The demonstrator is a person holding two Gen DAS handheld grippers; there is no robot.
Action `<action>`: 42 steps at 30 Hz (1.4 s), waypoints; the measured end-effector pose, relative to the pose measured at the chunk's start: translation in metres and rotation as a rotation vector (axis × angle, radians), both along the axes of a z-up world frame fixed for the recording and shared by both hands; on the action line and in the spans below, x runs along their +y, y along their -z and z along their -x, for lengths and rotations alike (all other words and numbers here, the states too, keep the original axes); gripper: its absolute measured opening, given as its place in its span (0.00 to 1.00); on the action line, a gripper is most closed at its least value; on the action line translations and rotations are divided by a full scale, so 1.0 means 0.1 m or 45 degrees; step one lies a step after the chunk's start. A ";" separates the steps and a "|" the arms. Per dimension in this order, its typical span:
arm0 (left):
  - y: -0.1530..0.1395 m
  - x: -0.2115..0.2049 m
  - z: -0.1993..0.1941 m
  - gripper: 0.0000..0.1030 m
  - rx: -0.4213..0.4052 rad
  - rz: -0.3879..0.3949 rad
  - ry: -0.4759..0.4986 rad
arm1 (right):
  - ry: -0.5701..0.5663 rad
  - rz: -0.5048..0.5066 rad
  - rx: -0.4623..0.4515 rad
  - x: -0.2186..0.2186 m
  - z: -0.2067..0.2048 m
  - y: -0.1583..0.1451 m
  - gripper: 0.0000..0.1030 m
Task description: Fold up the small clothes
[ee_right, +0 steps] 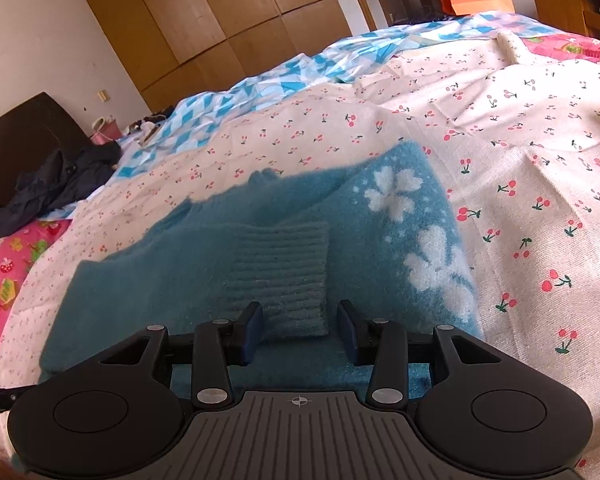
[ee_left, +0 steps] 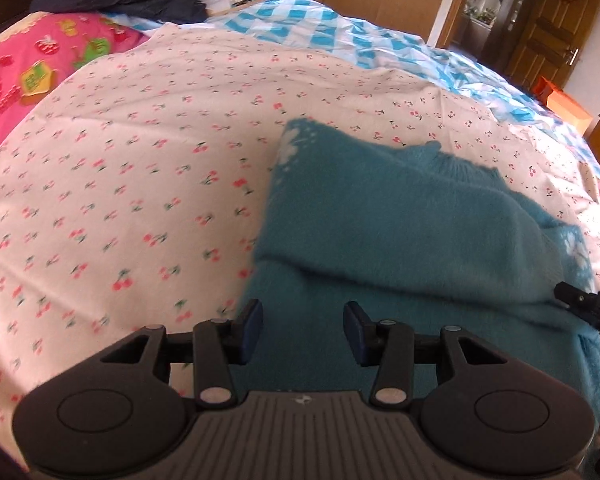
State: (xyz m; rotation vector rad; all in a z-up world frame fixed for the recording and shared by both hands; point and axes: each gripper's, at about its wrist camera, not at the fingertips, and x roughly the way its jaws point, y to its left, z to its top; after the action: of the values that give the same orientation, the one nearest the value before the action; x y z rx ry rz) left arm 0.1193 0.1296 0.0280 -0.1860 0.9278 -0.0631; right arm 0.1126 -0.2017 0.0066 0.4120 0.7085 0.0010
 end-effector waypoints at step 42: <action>-0.11 0.18 1.20 0.50 0.459 -0.052 0.308 | -0.320 0.069 0.717 0.00 1.72 -0.13 0.56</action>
State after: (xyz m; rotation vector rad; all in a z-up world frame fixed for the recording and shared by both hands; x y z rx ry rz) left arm -0.0009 0.1481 0.0388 -0.0460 1.3077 -0.2399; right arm -0.0598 -0.2018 0.0193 0.2671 1.3104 0.1063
